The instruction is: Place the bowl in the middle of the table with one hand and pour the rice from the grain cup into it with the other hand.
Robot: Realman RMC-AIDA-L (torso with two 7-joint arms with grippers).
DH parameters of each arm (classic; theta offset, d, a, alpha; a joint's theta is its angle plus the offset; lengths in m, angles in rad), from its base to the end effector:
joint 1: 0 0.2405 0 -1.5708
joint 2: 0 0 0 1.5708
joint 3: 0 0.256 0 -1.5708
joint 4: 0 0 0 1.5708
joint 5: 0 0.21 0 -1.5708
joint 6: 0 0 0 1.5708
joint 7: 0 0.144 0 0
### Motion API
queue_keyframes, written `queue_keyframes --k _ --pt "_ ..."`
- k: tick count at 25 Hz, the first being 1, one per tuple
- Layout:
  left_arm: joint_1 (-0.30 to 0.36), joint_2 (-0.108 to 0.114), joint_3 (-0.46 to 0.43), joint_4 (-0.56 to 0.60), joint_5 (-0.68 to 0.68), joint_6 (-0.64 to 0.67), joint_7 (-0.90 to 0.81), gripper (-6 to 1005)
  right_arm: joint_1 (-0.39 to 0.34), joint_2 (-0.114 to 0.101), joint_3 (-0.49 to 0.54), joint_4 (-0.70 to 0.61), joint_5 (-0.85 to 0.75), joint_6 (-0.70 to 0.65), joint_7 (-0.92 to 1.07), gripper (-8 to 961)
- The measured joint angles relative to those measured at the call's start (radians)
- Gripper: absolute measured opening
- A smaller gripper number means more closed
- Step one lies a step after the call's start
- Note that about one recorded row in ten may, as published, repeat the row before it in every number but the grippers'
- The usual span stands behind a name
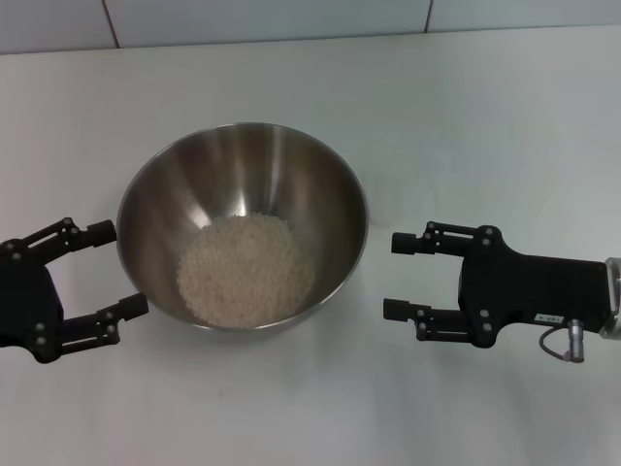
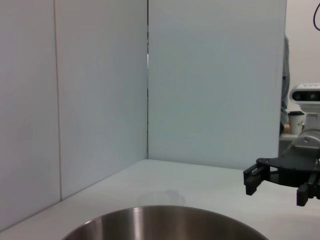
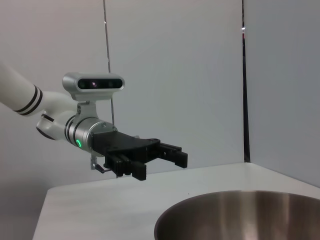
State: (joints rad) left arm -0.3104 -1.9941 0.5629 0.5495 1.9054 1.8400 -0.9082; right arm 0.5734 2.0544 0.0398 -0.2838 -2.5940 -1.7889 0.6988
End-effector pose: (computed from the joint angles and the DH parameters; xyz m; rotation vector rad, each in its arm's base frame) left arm -0.3173 0.2467 0.0408 -2.6072 -0.2518 -0.8820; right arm 0.2777 0.2695 -0.0290 -2.7394 0.1800 0.9673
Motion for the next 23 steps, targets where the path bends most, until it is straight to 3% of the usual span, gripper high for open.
queue_keyframes --k 23 --pt "-0.023 -0.013 0.0 0.004 0.036 -0.021 0.0 863 0.017 0.006 0.0 0.0 0.0 0.011 0.005 713"
